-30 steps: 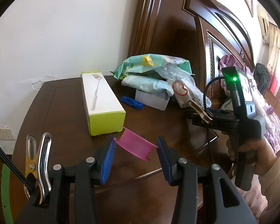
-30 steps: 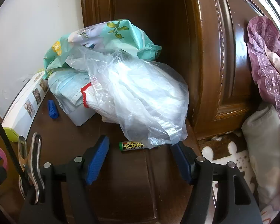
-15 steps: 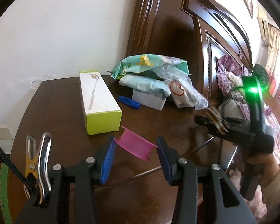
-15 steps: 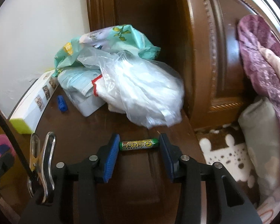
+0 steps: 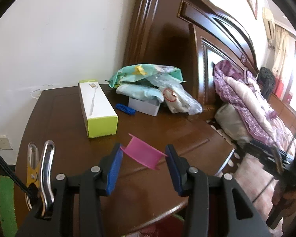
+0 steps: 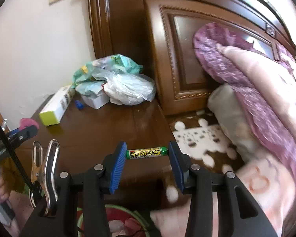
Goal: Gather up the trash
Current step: 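Carry the pink spool and green battery down over the red bucket with both tools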
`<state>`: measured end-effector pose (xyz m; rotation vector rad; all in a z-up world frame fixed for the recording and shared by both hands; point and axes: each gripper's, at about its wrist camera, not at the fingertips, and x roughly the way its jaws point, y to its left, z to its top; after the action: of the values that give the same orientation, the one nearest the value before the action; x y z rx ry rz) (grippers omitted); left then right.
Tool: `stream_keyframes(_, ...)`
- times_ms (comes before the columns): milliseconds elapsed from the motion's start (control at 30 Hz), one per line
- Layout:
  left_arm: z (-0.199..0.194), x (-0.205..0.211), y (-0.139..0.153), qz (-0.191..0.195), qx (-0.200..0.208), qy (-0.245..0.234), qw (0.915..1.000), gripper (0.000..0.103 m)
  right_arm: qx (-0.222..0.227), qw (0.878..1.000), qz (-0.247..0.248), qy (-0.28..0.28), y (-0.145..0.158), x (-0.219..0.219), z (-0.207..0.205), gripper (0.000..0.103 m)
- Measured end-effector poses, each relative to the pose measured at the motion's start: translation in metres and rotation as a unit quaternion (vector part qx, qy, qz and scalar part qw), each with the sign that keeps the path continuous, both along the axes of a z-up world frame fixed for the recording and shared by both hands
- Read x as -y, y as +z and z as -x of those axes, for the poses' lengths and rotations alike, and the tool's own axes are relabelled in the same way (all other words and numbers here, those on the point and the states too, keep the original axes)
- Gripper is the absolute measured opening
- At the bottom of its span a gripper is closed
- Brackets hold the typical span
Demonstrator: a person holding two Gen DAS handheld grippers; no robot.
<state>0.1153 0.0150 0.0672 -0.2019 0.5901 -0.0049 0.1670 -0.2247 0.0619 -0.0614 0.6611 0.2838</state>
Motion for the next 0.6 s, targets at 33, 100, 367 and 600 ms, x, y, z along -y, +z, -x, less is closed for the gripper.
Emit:
stream_keyframes(33, 0.006, 0.001, 0.0, -0.003, 0.001, 0.0, 1.0, 0.047, 0.005, 1.0, -0.001, -0.003, 0.002, 0.006, 0.009, 0.044)
stream_keyframes(100, 0.014, 0.001, 0.0, -0.004, -0.002, -0.001, 1.0, 0.047, 0.016, 1.0, -0.006, -0.013, 0.006, 0.02, 0.034, 0.044)
stream_keyframes(367, 0.048, 0.0, 0.008, 0.011, -0.008, -0.011, 0.9998, 0.047, 0.047, 0.999, -0.01, -0.024, 0.016, 0.047, 0.114, 0.044)
stream_keyframes(600, 0.089, 0.006, 0.013, 0.018, -0.008, -0.04, 0.999, 0.047, 0.064, 0.997, -0.031, -0.022, 0.017, 0.044, 0.175, 0.044)
